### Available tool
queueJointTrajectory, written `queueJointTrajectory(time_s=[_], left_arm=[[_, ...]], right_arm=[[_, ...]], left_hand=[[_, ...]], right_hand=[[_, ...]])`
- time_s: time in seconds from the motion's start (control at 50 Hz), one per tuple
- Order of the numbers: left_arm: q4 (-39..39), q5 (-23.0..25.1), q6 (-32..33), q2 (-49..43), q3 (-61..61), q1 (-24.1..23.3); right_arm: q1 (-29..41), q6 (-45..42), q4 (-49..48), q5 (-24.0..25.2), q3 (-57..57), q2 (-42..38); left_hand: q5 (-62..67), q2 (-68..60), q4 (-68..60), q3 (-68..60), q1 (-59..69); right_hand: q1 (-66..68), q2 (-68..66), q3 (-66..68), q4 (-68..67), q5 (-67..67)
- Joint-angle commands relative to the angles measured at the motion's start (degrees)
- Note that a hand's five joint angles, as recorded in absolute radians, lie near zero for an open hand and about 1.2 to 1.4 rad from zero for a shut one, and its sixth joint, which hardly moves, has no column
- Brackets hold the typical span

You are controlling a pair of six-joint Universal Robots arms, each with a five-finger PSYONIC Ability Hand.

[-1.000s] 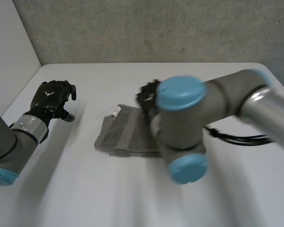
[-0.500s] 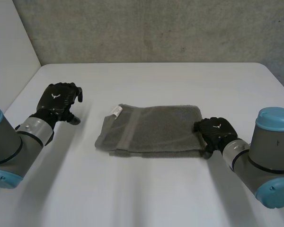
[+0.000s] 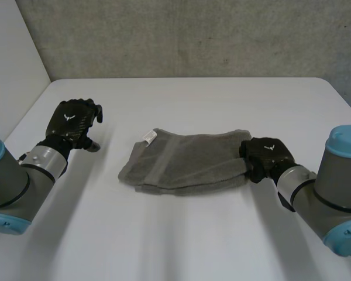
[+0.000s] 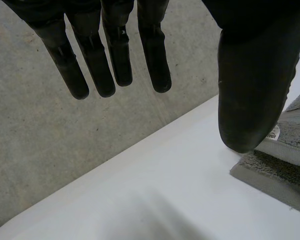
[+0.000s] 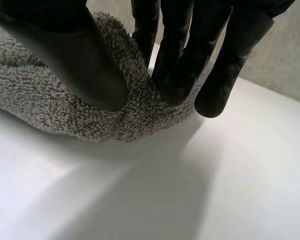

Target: Fold the towel.

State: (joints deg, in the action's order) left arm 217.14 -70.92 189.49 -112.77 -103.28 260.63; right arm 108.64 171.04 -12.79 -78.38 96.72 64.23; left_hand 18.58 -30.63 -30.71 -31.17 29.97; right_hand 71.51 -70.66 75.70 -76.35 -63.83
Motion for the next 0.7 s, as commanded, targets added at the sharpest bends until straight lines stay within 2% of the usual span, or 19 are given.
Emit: queueJointTrajectory(time_s=[0.02,0.14,0.18,0.2,0.24,0.3,0.4,0.52,0.54,0.56,0.58,0.6,0.62,0.7], left_arm=[[-0.1,-0.1,0.0,0.2,0.0,0.0],[-0.1,-0.4,-0.2,0.3,-0.1,-0.1],[-0.1,-0.4,-0.4,0.3,-0.2,-0.2],[-0.1,-0.4,-0.4,0.4,-0.3,-0.3],[-0.1,-0.4,-0.4,0.4,-0.5,-0.3],[0.0,-0.3,-0.4,0.7,-0.5,-0.4],[0.1,-0.3,-0.4,0.9,-0.5,-0.2],[0.1,-0.2,-0.4,0.9,-0.4,0.1],[0.1,-0.2,-0.4,0.8,-0.4,0.1],[0.1,-0.2,-0.4,0.8,-0.4,0.1],[0.1,-0.2,-0.4,0.8,-0.4,0.1],[0.1,-0.2,-0.4,0.8,-0.4,0.0],[0.1,-0.3,-0.4,0.9,-0.4,0.0],[0.1,-0.2,-0.6,0.8,0.1,-0.4]], right_arm=[[-0.7,-4.9,5.5,2.4,-6.5,2.7],[2.8,-6.2,9.6,3.5,-15.1,0.5],[11.5,-5.6,10.8,3.1,-22.9,-4.1],[11.6,-5.6,10.8,3.1,-23.0,-4.1],[18.5,-6.0,12.8,2.2,-30.8,-9.6],[20.7,-6.2,14.0,1.2,-34.8,-12.6],[29.4,-6.3,17.4,-2.3,-51.2,-25.8],[32.9,-6.4,20.8,-3.7,-60.6,-34.3],[33.4,-6.4,22.4,-4.0,-62.9,-35.9],[33.7,-6.4,24.1,-4.1,-64.8,-36.8],[33.7,-6.4,24.1,-4.1,-64.8,-36.8],[33.7,-6.3,25.5,-4.1,-65.9,-36.9],[33.7,-6.3,26.7,-4.1,-66.7,-36.6],[33.2,-6.3,28.8,-4.2,-66.8,-35.0]], left_hand=[[-1.0,3.1,3.2,3.6,-2.4],[-2.7,4.8,4.9,5.3,-4.1],[-2.9,4.9,5.0,5.5,-4.3],[-3.1,5.1,5.2,5.6,-4.4],[-3.7,5.8,5.9,6.3,-5.1],[-3.7,5.8,5.9,6.3,-5.1],[-4.2,6.3,6.4,6.8,-5.6],[-5.4,7.5,7.5,8.0,-6.8],[-5.6,7.6,7.7,8.2,-7.0],[-5.6,7.6,7.7,8.2,-7.0],[-5.9,8.0,8.0,8.5,-7.3],[-5.9,8.0,8.1,8.5,-7.3],[-6.1,8.1,8.2,8.7,-7.5],[-6.9,9.0,9.1,9.5,-8.3]], right_hand=[[8.5,-9.3,4.3,-3.6,-6.2],[8.5,-9.3,4.3,-3.6,-6.2],[8.5,-9.3,4.3,-3.6,-6.2],[8.5,-9.3,4.3,-3.6,-6.2],[8.5,-9.3,4.3,-3.6,-6.2],[8.5,-9.3,4.3,-3.6,-6.2],[8.5,-9.3,4.3,-3.6,-6.2],[8.5,-9.3,4.3,-3.6,-6.2],[0.1,-0.9,-4.1,4.8,2.3],[-27.7,26.8,-31.9,32.5,30.0],[-27.9,27.1,-32.1,32.8,30.3],[-48.6,47.8,-52.8,53.4,50.9],[-59.3,58.5,-63.5,64.1,61.6],[-61.5,60.7,-65.7,66.4,63.8]])
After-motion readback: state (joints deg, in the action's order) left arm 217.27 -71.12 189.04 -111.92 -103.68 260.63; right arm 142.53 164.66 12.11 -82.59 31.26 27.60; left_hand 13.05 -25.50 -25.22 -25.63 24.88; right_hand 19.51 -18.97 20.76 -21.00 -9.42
